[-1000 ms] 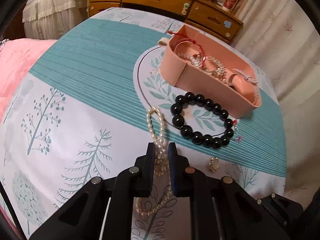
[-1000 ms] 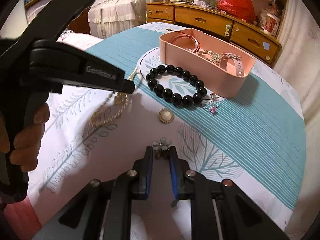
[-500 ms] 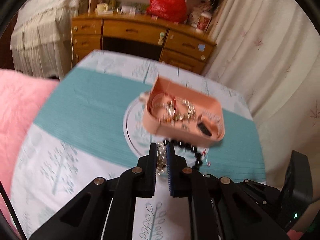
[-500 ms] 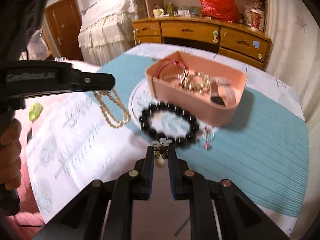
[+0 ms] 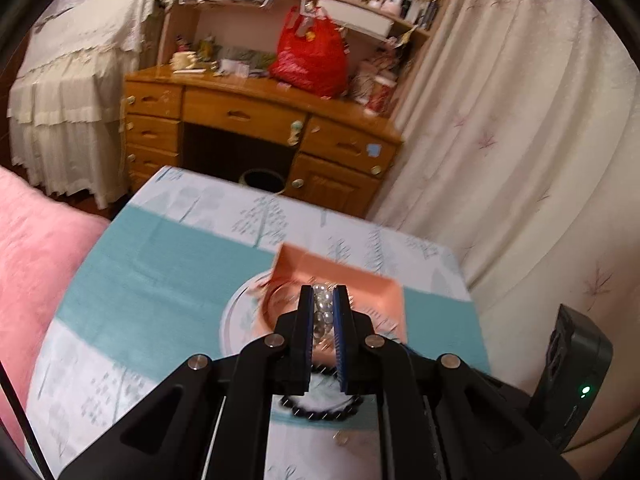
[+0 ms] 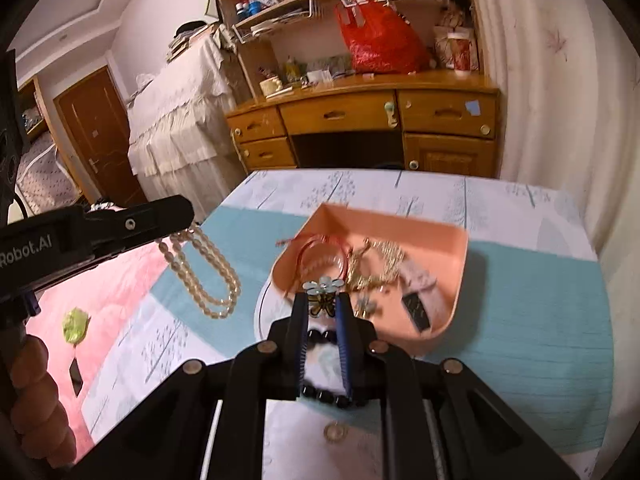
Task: Organize jewelry
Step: 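Release the pearl strand from the left tool while the right tool releases the brooch into the tray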
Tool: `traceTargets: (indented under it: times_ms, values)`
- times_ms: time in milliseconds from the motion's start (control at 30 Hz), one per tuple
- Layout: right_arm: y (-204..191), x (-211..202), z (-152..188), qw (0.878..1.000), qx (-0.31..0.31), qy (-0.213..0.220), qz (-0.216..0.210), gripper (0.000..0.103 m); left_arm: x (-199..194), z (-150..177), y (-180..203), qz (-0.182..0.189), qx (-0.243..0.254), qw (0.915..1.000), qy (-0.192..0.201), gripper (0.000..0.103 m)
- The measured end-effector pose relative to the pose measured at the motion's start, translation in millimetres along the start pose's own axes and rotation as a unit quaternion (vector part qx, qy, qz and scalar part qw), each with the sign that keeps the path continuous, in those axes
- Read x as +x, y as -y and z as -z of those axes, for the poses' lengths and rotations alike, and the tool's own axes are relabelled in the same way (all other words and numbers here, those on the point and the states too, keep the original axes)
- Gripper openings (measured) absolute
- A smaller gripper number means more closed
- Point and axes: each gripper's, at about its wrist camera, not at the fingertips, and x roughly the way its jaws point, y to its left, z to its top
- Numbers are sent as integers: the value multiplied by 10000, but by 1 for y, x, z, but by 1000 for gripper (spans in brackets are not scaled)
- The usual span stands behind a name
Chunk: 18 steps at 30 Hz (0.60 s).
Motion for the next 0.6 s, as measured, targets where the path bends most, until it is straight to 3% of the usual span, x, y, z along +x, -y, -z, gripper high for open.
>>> traceTargets:
  times_ms: [167, 333, 400, 467, 533, 600]
  values:
    - [11, 1, -13, 9997, 191, 137, 37, 14, 14, -17, 17, 126, 412, 9988, 216, 7]
    - [22, 6, -19, 9989, 411, 175, 107, 14, 34, -19, 21, 249, 273, 9993, -79, 7]
    - [25, 8, -19, 9988, 455, 159, 126, 14, 45, -18, 20, 205, 260, 9987, -390, 19]
    - [29, 12, -18, 9984, 528, 37, 218, 15, 51, -15, 18, -13, 179, 9981, -596, 48]
    - [36, 15, -16, 9976, 677, -77, 154, 19, 51, -13, 12, 19, 81, 9980, -621, 56]
    - [42, 13, -14, 9969, 785, -82, 36, 31, 49, -13, 8, 5, 35, 9982, -594, 58]
